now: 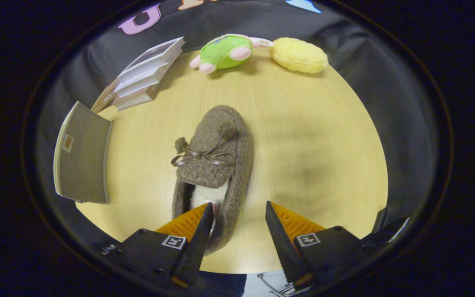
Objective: Open the storage box then place both shoes into the box .Put the left shoe in first, then the right shoe, with the right side of both shoes facing outward in a uniform manner.
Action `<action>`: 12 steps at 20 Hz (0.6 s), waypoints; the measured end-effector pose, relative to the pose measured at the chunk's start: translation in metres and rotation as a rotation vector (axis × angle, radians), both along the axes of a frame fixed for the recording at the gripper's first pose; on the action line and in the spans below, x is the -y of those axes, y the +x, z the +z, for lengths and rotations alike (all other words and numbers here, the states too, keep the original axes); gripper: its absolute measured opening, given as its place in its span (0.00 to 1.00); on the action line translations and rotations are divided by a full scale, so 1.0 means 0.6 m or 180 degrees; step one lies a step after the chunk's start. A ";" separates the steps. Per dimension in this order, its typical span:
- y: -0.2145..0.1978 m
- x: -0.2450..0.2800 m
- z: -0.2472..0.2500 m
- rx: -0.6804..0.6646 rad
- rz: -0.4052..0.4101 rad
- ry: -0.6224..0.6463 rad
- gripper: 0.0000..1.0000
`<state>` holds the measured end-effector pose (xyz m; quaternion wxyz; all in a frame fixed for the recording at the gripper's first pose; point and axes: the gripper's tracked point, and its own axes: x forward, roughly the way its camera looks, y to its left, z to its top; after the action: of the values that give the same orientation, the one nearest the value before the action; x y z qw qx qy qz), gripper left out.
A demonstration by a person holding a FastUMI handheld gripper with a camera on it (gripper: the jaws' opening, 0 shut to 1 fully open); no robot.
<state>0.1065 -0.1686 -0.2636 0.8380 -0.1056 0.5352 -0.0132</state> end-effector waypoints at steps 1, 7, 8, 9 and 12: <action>-0.004 0.003 -0.006 -0.0047 0.0008 -0.0020 0.55; -0.004 -0.007 -0.030 -0.0358 0.0115 0.0074 0.20; -0.005 -0.005 -0.033 -0.0398 0.0102 0.0094 0.18; 0.001 -0.009 -0.032 -0.0417 0.0057 0.0179 0.15; 0.000 -0.012 -0.040 -0.0425 -0.0108 0.0365 0.06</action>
<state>0.1066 -0.1616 -0.2874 0.8048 -0.0489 0.5914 0.0103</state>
